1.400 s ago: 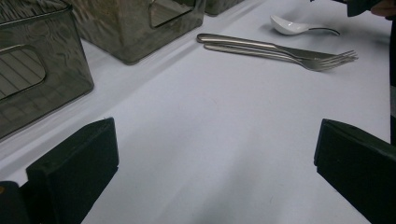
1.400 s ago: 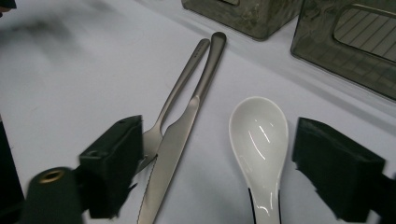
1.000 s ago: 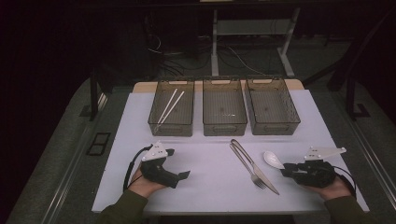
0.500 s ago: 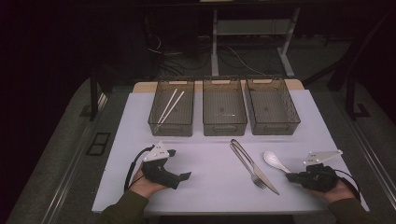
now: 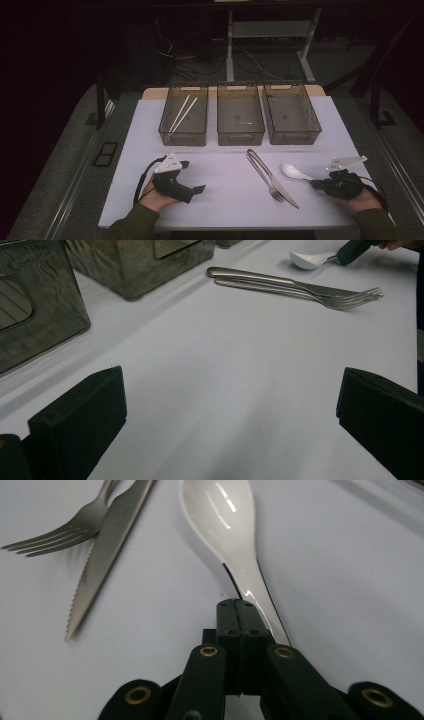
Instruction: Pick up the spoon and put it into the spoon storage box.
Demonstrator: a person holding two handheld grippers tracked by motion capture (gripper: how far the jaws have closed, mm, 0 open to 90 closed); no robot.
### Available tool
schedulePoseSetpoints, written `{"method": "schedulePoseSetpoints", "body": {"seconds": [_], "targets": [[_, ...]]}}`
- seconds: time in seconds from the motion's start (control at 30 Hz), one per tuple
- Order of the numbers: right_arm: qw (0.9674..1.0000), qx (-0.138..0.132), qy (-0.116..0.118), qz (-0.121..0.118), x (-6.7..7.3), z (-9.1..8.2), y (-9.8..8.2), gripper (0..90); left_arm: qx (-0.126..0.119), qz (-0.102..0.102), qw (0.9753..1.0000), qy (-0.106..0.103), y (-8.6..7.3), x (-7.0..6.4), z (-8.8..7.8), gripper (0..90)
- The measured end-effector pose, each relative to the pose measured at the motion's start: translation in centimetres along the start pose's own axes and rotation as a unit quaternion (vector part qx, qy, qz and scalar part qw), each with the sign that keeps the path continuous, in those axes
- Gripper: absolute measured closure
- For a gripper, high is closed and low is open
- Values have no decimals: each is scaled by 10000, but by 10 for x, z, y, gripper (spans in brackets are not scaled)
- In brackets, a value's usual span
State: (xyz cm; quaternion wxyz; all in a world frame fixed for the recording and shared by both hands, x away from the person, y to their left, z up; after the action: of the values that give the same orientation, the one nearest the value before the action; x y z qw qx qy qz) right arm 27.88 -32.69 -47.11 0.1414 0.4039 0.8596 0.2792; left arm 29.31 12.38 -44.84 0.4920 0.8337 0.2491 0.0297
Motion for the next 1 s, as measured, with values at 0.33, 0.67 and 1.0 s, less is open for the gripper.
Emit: {"method": "schedulePoseSetpoints", "body": {"seconds": [0.33, 0.67, 1.0], "targets": [[9998, -22, -131, 148, -16, 4, 5, 895, 19, 2, 10000, -8, 0, 0, 0, 0], [9971, -694, 173, 260, -20, -5, 32, 680, 5, -29, 10000, -14, 0, 0, 2, 0], [9964, -628, 504, 261, -28, 18, 57, 578, 20, -36, 10000, -22, -1, 1, 2, 0]]}}
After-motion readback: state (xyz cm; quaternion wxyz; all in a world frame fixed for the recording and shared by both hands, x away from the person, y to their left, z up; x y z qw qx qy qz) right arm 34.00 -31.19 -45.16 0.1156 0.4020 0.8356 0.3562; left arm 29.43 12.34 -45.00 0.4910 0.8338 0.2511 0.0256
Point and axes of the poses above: each handheld gripper's, and its own axes: z roughly forward along the jaws, y roughly out of its top, x roughly to its left, the point moved 4 cm from there along z, roughly forward along the jaws, and after that the axes turned 7 degrees about -y, right-handed, at the moved point
